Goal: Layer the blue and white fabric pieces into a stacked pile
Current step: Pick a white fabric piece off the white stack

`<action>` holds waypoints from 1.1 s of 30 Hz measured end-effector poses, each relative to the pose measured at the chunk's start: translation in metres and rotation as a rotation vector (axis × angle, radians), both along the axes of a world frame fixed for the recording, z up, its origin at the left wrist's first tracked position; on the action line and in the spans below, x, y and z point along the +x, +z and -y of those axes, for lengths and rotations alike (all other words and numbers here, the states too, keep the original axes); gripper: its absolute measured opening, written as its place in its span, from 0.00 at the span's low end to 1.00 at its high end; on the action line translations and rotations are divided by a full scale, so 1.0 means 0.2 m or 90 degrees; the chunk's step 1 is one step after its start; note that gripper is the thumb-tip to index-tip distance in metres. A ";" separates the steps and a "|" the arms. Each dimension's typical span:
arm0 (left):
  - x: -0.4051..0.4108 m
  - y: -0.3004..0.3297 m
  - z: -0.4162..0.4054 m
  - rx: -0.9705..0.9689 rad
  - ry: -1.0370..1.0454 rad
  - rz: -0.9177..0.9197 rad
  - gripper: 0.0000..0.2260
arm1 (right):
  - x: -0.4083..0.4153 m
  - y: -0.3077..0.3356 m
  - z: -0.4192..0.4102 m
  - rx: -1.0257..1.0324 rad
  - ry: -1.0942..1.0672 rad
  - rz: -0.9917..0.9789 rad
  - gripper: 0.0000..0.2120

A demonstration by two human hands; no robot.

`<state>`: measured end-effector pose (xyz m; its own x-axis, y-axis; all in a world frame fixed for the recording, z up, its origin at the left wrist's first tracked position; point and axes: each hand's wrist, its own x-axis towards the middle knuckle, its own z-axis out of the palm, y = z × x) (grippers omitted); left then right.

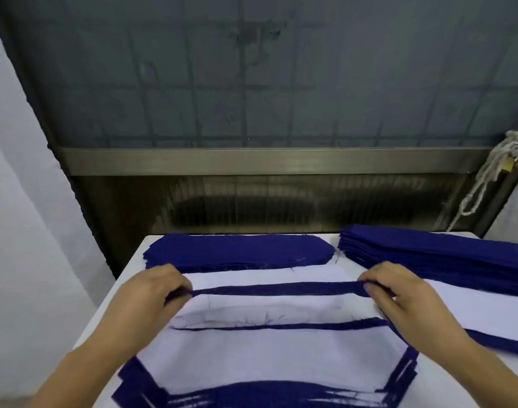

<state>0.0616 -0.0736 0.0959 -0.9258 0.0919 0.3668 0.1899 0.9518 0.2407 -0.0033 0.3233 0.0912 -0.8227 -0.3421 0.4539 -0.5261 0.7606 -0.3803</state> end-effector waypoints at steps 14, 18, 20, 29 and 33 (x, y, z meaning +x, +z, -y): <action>0.22 -0.32 0.00 -0.069 -0.125 -0.027 0.30 | 0.22 -0.46 -0.12 0.028 0.130 -0.116 0.24; 0.19 -0.35 0.04 -0.033 -0.073 -0.132 0.22 | 0.24 -0.46 -0.10 0.019 0.136 -0.089 0.21; 0.17 -0.35 0.04 -0.030 -0.026 -0.162 0.21 | 0.24 -0.45 -0.09 0.030 0.143 -0.083 0.21; 0.17 -0.39 0.10 -0.068 -0.080 -0.074 0.16 | 0.23 -0.39 -0.08 0.143 0.190 -0.044 0.19; 0.21 -0.32 0.20 -0.069 -0.099 0.144 0.22 | 0.24 -0.31 -0.07 0.098 0.177 0.033 0.08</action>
